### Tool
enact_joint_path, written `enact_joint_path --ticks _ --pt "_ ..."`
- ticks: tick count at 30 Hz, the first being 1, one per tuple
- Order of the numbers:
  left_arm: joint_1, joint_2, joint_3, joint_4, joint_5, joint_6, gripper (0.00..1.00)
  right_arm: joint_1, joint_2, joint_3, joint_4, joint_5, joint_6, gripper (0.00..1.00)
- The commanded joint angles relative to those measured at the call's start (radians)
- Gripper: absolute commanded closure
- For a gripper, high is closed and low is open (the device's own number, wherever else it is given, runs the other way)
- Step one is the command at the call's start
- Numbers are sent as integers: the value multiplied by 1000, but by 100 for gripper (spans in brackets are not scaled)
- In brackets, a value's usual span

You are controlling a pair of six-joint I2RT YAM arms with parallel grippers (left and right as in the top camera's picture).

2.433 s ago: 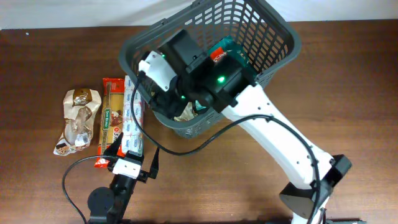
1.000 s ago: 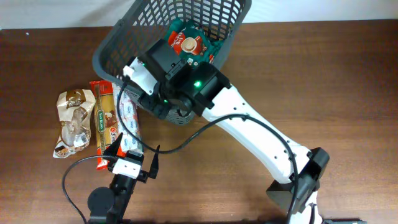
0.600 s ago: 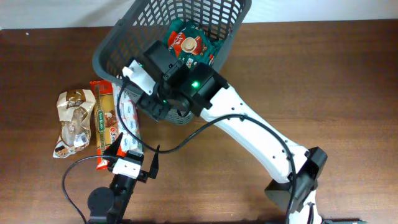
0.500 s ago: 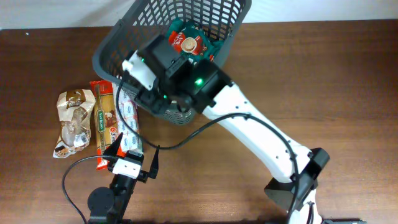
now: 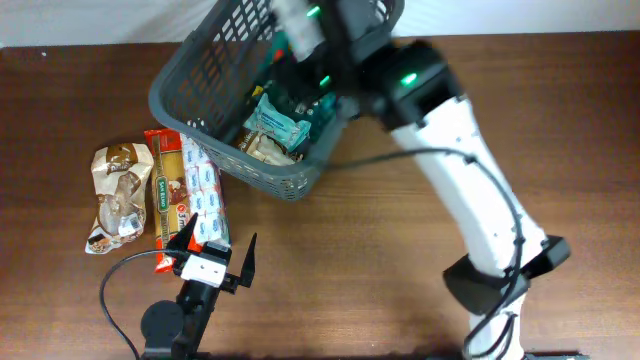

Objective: Pack container

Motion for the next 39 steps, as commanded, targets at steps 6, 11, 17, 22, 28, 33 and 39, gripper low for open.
enact_joint_path --ticks 6,11,17,22,28,33,39 --pt "-3 4 -10 2 -7 -5 1 -253 2 18 23 49 377 32" --pt "-3 4 -10 2 -7 -5 1 -301 4 -4 -5 92 476 32" --pt "-3 4 -10 2 -7 -5 1 -311 14 -6 71 75 398 30" --pt "-3 4 -10 2 -7 -5 1 -309 14 37 107 74 314 30" --pt "-3 4 -10 2 -7 -5 1 -306 14 78 138 57 281 32" --pt "-3 4 -10 2 -7 -5 1 -301 39 63 10 73 420 35" --pt "-3 4 -10 2 -7 -5 1 -299 105 63 -96 19 531 36"
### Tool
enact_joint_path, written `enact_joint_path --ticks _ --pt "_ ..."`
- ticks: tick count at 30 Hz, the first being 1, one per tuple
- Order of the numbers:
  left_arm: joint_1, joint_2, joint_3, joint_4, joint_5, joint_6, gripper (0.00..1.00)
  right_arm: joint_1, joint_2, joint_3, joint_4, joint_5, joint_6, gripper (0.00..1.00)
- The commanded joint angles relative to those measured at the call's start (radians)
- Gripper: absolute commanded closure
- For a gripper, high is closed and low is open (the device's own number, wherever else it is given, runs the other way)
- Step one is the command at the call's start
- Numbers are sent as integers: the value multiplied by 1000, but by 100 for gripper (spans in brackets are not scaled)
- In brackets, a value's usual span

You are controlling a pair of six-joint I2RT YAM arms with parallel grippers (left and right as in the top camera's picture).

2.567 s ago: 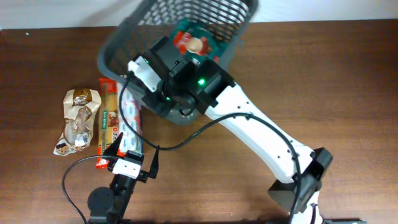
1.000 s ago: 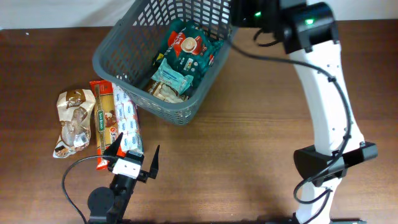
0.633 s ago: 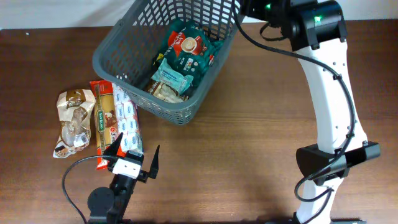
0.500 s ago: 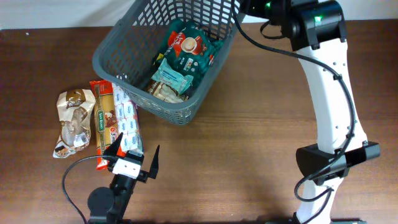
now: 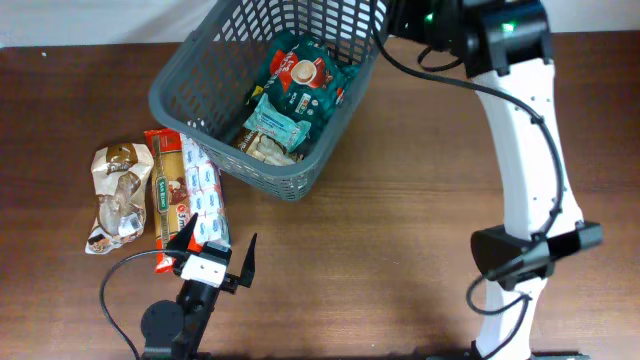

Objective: Pack container

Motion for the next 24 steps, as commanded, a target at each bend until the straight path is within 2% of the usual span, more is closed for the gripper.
enact_joint_path --ticks 1,6,21,24 --pt "-3 3 -10 2 -7 -5 1 5 51 4 -14 -65 77 36" --pt "-3 3 -10 2 -7 -5 1 33 86 3 -22 -101 137 36" --pt "-3 3 -10 2 -7 -5 1 75 142 3 -70 -42 144 36" --pt "-3 3 -10 2 -7 -5 1 75 151 3 -84 -39 144 42"
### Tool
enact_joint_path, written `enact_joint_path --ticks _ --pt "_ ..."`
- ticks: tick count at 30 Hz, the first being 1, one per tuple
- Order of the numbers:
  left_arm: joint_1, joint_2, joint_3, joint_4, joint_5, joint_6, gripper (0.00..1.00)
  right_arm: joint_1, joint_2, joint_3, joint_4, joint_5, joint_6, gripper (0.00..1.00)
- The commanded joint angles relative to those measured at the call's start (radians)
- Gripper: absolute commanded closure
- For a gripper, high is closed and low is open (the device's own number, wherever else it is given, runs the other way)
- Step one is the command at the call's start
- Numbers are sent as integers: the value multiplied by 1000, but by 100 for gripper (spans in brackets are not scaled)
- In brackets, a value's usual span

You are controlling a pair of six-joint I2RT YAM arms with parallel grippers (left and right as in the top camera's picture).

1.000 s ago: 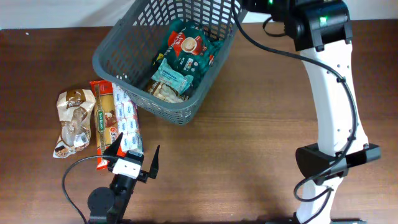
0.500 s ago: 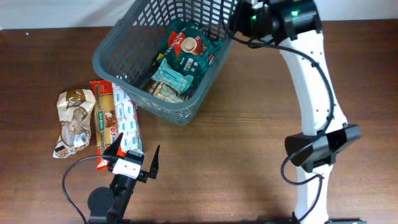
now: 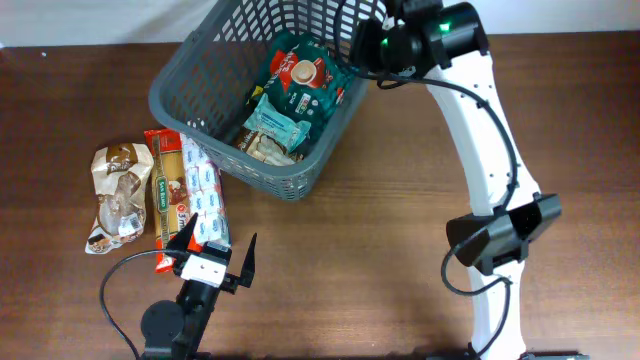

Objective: Pack container

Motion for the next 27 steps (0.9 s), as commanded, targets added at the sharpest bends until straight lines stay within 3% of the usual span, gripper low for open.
enact_joint_path --ticks 1,27 --pt "-3 3 -10 2 -7 -5 1 -1 27 3 -16 27 5 42" --pt "-3 3 -10 2 -7 -5 1 -5 -11 5 -159 193 20 44"
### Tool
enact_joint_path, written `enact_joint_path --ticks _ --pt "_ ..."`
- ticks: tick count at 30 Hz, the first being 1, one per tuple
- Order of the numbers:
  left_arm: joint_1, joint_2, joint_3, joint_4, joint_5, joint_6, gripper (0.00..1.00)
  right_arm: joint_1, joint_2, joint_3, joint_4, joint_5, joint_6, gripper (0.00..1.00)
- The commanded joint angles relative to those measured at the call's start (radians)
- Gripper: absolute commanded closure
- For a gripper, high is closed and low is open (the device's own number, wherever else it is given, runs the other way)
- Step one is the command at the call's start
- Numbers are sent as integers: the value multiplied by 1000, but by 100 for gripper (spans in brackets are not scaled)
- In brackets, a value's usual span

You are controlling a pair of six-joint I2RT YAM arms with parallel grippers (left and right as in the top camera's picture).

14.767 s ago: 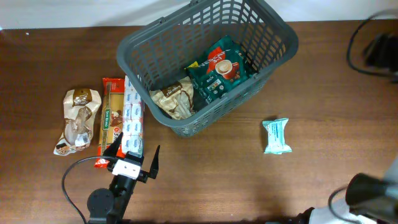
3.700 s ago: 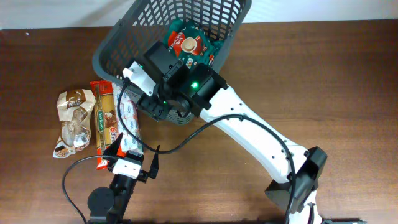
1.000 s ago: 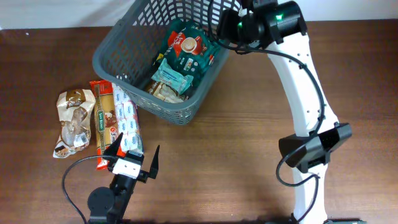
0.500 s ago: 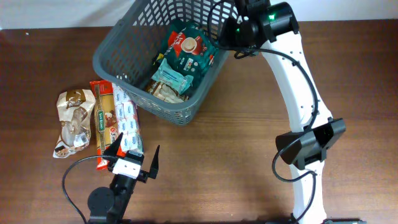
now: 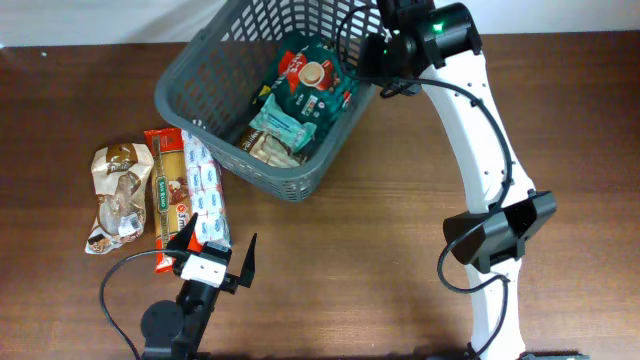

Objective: Pack container

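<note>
A grey mesh basket (image 5: 190, 105) stands at the back of the table. In it lie a green packet with a cup picture (image 5: 312, 78), a teal packet (image 5: 285, 125) and a brownish packet (image 5: 262, 148). My right gripper (image 5: 368, 62) is at the basket's right rim; its fingers are hidden under the wrist. On the table to the left lie a brown snack bag (image 5: 115, 195), an orange-and-green pasta pack (image 5: 167, 195) and a white-and-blue packet (image 5: 205, 195). At the front left, my left gripper (image 5: 217, 246) is open and empty, just below those packs.
The right arm (image 5: 485, 150) runs from its base at the front right up across the table to the basket. A black cable (image 5: 110, 300) loops beside the left arm's base. Dark wooden table (image 5: 380, 250) surrounds everything.
The basket has shifted slightly to the right and turned a little, with my right gripper still at its right rim. The left arm and the packs on the table have not moved.
First my right arm hung over the basket, hiding its upper part. Then it stood off to the right, and the green cup packet lay in the basket. Then the gripper was at the basket's right rim, and now the basket has shifted slightly.
</note>
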Motion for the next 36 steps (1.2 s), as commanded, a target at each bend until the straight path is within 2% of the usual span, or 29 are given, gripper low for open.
enact_joint_path --ticks 1,19,36 --pt "-3 3 -10 2 -7 -5 1 -8 -41 -5 -34 122 1 43" --pt "-3 3 -10 2 -7 -5 1 -8 -134 -5 -72 253 -4 43" --pt "-3 3 -10 2 -7 -5 1 32 -110 -7 -33 227 0 43"
